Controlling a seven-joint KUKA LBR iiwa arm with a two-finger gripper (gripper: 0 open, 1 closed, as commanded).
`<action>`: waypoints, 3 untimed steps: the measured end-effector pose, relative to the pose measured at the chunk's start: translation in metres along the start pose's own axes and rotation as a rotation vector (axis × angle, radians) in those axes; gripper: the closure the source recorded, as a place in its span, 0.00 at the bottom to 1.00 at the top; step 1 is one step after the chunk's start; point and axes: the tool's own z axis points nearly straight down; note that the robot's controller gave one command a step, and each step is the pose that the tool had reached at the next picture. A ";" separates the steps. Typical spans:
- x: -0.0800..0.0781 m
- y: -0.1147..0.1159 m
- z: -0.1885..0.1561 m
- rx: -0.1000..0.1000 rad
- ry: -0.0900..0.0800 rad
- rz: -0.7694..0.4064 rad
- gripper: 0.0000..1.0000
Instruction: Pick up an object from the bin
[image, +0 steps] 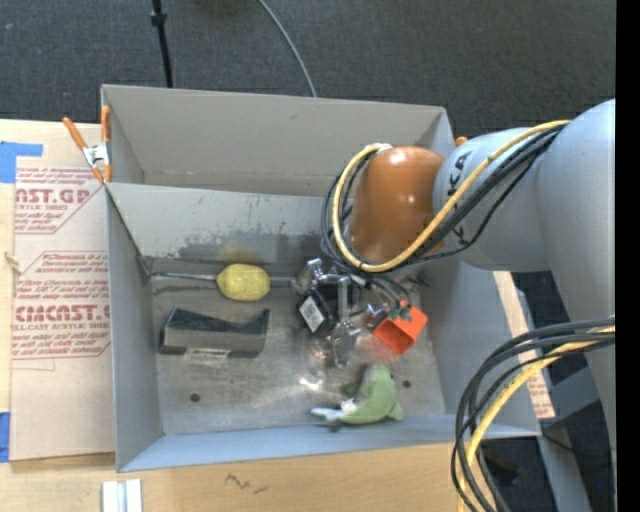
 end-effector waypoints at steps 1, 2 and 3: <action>0.000 0.000 -0.001 0.000 0.001 0.001 1.00; 0.003 0.003 -0.008 -0.002 0.010 -0.002 1.00; 0.021 0.004 -0.060 -0.002 0.007 -0.365 1.00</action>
Offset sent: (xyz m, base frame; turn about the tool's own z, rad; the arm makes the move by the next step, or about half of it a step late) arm -0.0195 0.0488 -0.0020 -0.1128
